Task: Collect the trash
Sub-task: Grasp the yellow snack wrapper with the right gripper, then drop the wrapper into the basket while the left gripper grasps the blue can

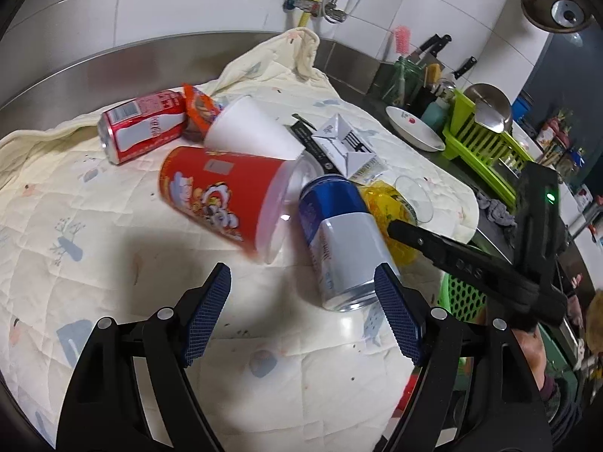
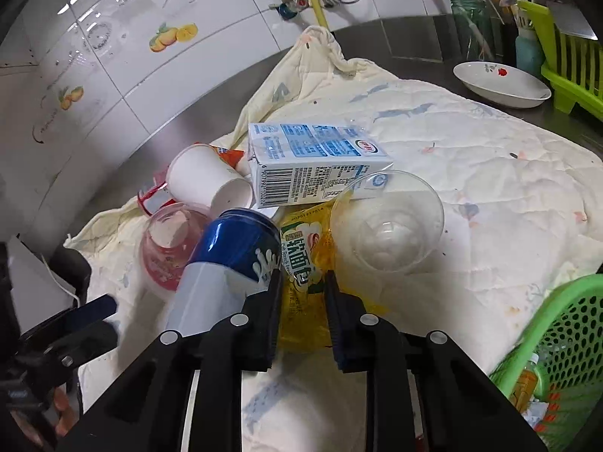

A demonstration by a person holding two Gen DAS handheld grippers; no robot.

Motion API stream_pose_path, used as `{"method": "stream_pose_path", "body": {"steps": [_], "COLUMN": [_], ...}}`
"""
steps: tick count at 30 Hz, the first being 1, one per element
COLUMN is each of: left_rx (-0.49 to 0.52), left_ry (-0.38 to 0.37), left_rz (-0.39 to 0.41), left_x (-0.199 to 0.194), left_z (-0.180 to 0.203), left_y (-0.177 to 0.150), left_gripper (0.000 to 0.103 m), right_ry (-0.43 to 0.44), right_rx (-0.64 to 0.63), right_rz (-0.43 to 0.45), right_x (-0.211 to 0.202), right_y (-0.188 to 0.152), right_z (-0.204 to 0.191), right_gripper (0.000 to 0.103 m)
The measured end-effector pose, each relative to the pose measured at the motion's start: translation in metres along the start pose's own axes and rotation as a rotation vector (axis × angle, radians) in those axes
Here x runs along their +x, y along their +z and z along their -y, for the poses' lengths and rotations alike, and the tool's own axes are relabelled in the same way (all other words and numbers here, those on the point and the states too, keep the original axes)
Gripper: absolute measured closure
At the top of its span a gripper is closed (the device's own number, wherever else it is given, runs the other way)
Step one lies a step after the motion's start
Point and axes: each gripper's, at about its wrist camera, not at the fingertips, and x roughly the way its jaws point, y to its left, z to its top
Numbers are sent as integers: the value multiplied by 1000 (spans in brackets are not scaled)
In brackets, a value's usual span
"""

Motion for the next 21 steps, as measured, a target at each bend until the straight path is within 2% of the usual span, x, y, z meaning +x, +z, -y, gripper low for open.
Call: {"method": "stream_pose_path", "body": {"steps": [12, 16, 21], "left_rx": [38, 34, 10], "left_ry": [-6, 5, 9], "left_rz": [-38, -56, -73], "left_x": [35, 48, 55], "left_z": [35, 40, 37], "left_y": [14, 16, 15], "left_gripper": [28, 31, 32], "right_ry": [69, 57, 86], "right_rx": [28, 10, 9], "right_rz": [42, 27, 7], "right_x": [-52, -52, -45], "right_y": [-30, -36, -39], "right_z": [6, 9, 12], "right_gripper": [83, 83, 83]}}
